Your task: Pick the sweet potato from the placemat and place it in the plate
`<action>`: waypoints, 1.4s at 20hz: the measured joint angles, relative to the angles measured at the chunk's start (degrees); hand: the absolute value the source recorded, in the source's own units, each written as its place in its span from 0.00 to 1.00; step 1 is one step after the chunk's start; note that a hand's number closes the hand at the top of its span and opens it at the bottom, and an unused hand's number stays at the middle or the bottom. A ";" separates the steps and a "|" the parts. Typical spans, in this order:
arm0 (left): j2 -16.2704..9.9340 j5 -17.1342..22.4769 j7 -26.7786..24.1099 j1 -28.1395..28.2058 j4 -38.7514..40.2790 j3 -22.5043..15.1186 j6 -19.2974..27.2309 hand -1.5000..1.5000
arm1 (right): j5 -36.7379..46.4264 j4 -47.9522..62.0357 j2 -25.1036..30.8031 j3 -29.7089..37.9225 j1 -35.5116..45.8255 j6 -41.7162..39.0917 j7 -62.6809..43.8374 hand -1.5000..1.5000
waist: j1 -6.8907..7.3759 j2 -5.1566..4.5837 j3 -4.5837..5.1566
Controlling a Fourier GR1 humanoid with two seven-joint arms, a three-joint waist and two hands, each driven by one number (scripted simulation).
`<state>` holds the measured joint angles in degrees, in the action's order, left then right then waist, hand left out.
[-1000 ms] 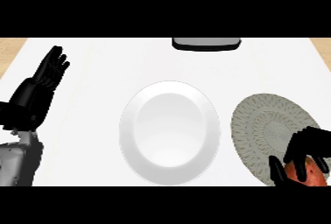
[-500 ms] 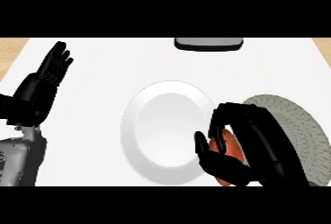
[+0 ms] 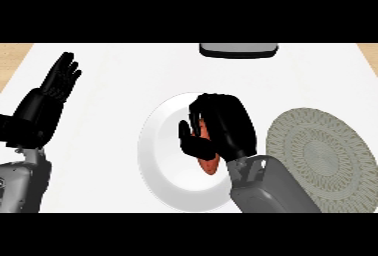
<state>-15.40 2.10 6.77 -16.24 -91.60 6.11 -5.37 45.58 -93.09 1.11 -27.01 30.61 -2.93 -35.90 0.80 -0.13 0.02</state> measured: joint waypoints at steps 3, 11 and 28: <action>-0.15 -0.22 0.22 -0.49 0.02 0.18 -0.09 0.50 | -0.64 8.39 -0.57 -2.15 3.13 3.54 0.68 1.00 | 0.15 -0.03 -0.01; 1.01 -0.54 0.14 0.00 -0.97 -0.38 -0.16 0.50 | -12.96 26.20 -1.04 -6.47 9.37 19.07 3.20 0.00 | 0.67 -0.15 -0.03; 1.57 -0.98 0.04 0.39 -0.77 0.19 -0.30 0.50 | -35.89 24.97 0.05 -0.93 9.52 35.82 18.69 0.00 | -0.39 0.08 -0.04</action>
<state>-13.83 1.12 6.81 -15.85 -92.37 6.31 -5.67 9.69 -68.12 1.16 -27.95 40.13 32.89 -17.21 0.41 -0.05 -0.02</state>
